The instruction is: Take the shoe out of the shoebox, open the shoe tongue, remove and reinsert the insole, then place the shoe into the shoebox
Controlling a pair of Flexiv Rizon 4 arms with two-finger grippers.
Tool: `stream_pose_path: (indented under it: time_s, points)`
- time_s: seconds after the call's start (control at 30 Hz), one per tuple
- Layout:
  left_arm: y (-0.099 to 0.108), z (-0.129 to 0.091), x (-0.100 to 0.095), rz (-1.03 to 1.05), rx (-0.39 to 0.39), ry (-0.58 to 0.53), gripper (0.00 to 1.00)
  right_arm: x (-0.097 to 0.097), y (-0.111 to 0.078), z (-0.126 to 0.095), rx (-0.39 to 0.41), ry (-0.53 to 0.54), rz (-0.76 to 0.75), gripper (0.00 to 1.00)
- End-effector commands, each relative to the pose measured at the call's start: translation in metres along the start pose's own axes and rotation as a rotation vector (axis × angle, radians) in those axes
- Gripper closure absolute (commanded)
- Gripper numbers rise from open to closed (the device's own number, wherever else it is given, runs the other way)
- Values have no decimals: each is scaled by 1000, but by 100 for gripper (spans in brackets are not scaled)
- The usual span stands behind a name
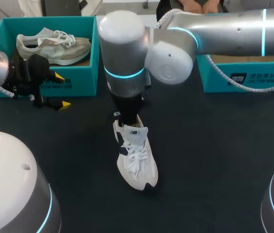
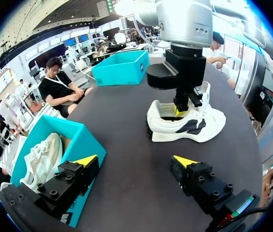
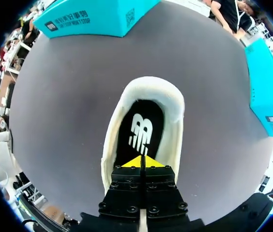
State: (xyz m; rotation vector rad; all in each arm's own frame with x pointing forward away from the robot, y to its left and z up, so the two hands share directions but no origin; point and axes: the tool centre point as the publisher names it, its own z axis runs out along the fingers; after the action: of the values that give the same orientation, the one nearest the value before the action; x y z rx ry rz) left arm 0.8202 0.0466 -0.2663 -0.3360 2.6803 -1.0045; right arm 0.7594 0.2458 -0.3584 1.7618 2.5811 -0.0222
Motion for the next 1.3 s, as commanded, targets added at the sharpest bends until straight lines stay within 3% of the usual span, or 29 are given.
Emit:
stream_pose_path:
  time_s: [0.03, 0.3, 0.43, 0.47, 0.5, 0.53, 0.57, 0.6, 1.3]
  points:
    - [0, 0, 1, 0, -3, 0, 0, -5, -8, -15, 46, 13, 8, 100]
    - [0, 0, 1, 0, -3, 0, 0, 3, -27, -15, 173, 24, 40, 100]
    - [0, 0, 1, 0, -3, 0, 0, 9, -29, -22, 178, 27, 81, 100]
    - [0, 0, 1, 0, -3, 0, 0, 9, -29, -23, 183, 30, 83, 85]
    - [0, 0, 1, 0, -3, 0, 0, 9, -29, -23, 197, 32, 76, 60]
    - [0, 0, 1, 0, -3, 0, 0, 11, -30, -23, 174, 50, 88, 44]
    - [0, 0, 1, 0, -3, 0, 0, 11, -30, -23, 197, 50, 83, 10]
    - [0, 0, 1, 0, -3, 0, 0, 12, -31, -23, 194, 49, 83, 0]
    - [0, 0, 1, 0, -3, 0, 0, 17, -25, -22, 178, 90, 22, 0]
